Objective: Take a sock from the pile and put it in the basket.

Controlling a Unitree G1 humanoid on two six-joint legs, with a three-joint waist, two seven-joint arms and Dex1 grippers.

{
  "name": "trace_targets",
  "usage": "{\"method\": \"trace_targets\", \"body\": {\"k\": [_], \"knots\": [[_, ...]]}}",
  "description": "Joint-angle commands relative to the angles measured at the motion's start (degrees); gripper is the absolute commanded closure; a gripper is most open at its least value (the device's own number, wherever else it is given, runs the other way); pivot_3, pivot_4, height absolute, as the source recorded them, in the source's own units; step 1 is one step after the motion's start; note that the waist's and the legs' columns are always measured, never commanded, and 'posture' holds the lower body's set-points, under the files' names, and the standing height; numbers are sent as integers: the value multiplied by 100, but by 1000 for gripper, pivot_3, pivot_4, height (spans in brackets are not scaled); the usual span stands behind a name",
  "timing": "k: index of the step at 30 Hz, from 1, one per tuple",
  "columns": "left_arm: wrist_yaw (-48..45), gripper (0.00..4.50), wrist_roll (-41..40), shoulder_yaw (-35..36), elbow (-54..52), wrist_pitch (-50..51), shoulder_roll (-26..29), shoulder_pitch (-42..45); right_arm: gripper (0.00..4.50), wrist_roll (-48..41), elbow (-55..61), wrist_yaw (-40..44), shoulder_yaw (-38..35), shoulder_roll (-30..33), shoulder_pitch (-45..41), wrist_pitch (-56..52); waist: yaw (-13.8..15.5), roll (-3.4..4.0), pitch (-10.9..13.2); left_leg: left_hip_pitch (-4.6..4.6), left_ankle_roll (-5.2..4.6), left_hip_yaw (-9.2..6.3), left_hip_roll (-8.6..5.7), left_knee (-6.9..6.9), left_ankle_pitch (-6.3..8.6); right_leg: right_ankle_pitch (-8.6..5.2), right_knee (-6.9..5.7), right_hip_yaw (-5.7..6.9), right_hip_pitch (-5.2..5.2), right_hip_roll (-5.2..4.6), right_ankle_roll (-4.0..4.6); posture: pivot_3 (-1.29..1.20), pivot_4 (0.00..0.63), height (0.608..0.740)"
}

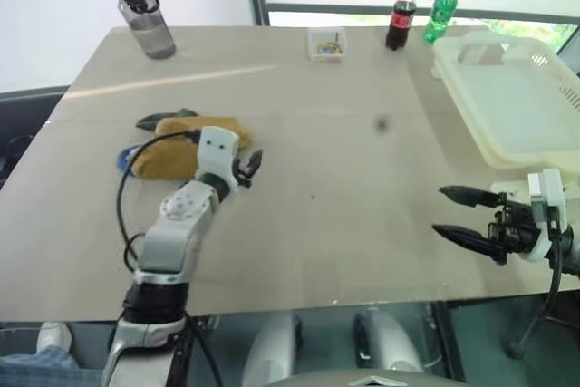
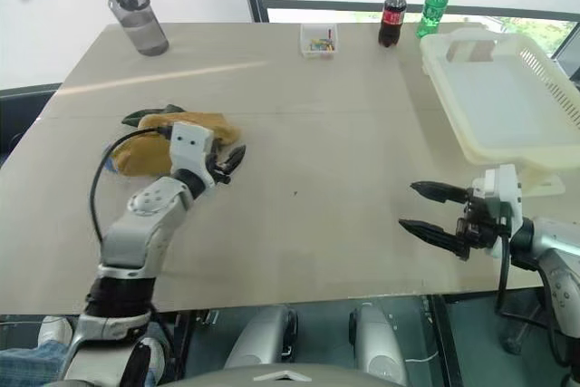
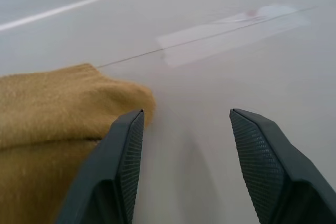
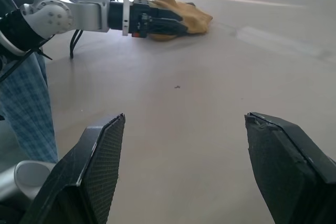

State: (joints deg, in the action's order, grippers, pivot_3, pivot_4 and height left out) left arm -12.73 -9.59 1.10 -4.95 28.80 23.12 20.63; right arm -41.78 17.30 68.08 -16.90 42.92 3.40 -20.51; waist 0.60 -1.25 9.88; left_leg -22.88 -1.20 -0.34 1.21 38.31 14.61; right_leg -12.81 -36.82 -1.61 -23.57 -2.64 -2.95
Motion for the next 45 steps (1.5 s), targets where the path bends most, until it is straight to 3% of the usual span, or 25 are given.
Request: {"method": "trace_targets", "body": {"k": [1,7,21,23,25,30,35,45], "knots": [[394,1744,586,-118,549,-376,-42,527,778,-27,190,-82,-128,-20,18,99,10,-1,0,-1,0,-1,0,0,0,0,0,1,0,0,0,0,150,740],[653,1744,830,27,1283,-557,-147,968,778,-17,243,-169,-140,-61,113,166,8,-1,0,0,0,0,-1,1,0,1,-1,1,1,-1,0,0,150,740],[389,1744,1435,-318,1989,-492,-91,1029,778,2,201,-227,-83,-93,66,225,10,0,-1,4,0,-2,-2,2,0,1,-6,1,2,-1,0,0,150,740],[362,2302,1453,-322,2007,-497,-84,1043,685,7,187,-220,-75,-90,55,230,10,0,-1,4,0,-2,-2,3,0,1,-7,1,2,-2,0,0,150,740],[360,2532,1494,-329,2011,-554,-79,1040,685,15,174,-216,-61,-94,44,239,9,0,-1,4,1,-2,-2,3,-1,1,-8,1,2,-2,0,0,150,740],[364,4468,1568,-324,1958,-681,-92,1005,685,52,158,-219,-22,-133,18,265,10,0,0,4,1,-2,-2,3,-1,1,-9,1,2,-2,0,0,150,740],[315,4468,1566,-314,1660,-763,-122,1021,685,70,154,-225,-13,-156,23,287,10,0,0,3,1,-3,-2,3,-1,1,-9,1,2,-2,-1,0,150,740],[-1,4468,1056,-154,-118,1096,-492,1066,685,86,205,-263,-44,-209,139,331,10,-1,1,0,1,-5,-3,3,-1,1,-9,1,2,-2,-1,0,150,740]]}}
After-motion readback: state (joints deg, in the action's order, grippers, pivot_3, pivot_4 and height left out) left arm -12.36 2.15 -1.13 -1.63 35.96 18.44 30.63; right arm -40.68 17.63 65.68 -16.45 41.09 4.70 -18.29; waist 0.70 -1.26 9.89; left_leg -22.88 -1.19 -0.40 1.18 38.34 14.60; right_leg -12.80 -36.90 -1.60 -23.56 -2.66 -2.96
